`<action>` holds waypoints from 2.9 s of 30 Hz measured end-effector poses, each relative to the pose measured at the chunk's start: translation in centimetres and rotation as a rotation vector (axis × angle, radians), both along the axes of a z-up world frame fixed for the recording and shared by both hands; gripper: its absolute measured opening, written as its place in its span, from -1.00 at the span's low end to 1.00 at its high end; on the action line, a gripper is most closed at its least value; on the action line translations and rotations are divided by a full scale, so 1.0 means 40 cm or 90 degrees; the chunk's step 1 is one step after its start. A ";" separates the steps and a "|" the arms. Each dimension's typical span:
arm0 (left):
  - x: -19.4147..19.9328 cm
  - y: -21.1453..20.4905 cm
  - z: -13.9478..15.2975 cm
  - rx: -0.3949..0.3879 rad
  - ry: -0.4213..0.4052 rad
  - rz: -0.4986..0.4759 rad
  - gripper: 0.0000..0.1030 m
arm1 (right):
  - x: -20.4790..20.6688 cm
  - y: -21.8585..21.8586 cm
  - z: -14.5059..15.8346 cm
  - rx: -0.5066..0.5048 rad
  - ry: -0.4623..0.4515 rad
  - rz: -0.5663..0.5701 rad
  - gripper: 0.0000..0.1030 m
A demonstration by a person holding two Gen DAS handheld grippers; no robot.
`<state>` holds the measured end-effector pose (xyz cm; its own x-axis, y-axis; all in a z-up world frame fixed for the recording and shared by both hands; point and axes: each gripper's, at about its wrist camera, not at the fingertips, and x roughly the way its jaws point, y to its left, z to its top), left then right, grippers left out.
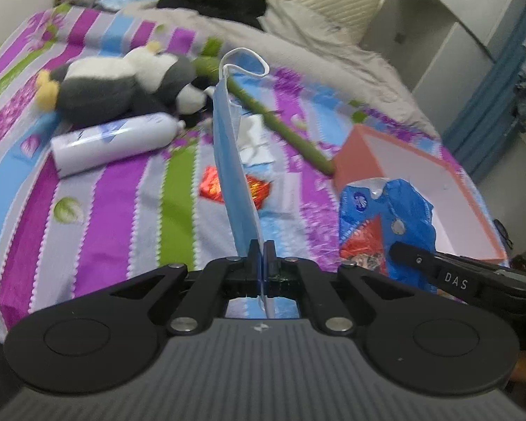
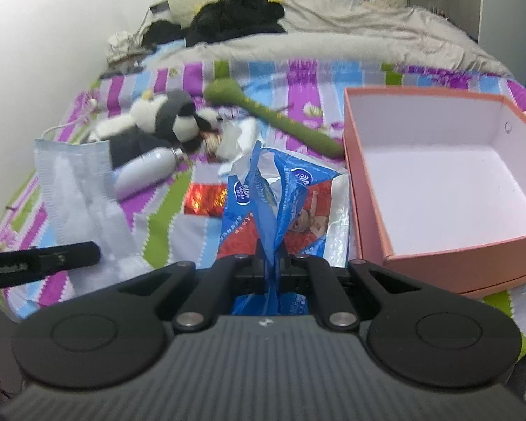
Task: Organize soft objects
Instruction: 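Carry the mask with the left tool while the right tool carries the bag over the pink box, then open the left tool dropping the mask while the right tool releases the bag into the box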
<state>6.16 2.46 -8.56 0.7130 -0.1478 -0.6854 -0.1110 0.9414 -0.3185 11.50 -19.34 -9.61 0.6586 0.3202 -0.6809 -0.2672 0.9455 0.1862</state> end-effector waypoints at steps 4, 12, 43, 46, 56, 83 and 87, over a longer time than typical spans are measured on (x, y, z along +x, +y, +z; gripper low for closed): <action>-0.016 -0.030 0.044 0.008 -0.017 -0.025 -0.98 | -0.034 -0.017 0.051 0.014 -0.027 -0.008 -0.86; -0.035 -0.084 0.095 0.014 -0.034 -0.064 -0.98 | -0.081 -0.055 0.109 0.034 -0.064 -0.021 -0.86; 0.079 -0.351 0.146 0.010 -0.064 -0.239 -0.98 | -0.132 -0.289 0.120 0.051 -0.083 -0.167 -0.86; 0.125 -0.373 0.150 0.012 -0.061 -0.247 -0.98 | -0.108 -0.312 0.116 0.054 -0.082 -0.177 -0.86; 0.301 -0.470 0.155 0.035 -0.052 -0.280 -0.97 | 0.005 -0.391 0.102 0.065 -0.079 -0.195 -0.86; 0.697 -0.673 -0.045 0.034 0.071 -0.355 -0.97 | 0.317 -0.548 -0.085 0.064 0.051 -0.251 -0.80; 0.707 -0.680 -0.057 0.047 0.083 -0.352 -0.72 | 0.327 -0.549 -0.100 0.057 0.075 -0.250 -0.56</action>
<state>34.42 -24.73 -10.84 0.4521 -0.4231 -0.7853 0.3704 0.8899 -0.2662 24.58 -41.29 -13.60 0.6613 0.1217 -0.7402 0.1378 0.9502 0.2794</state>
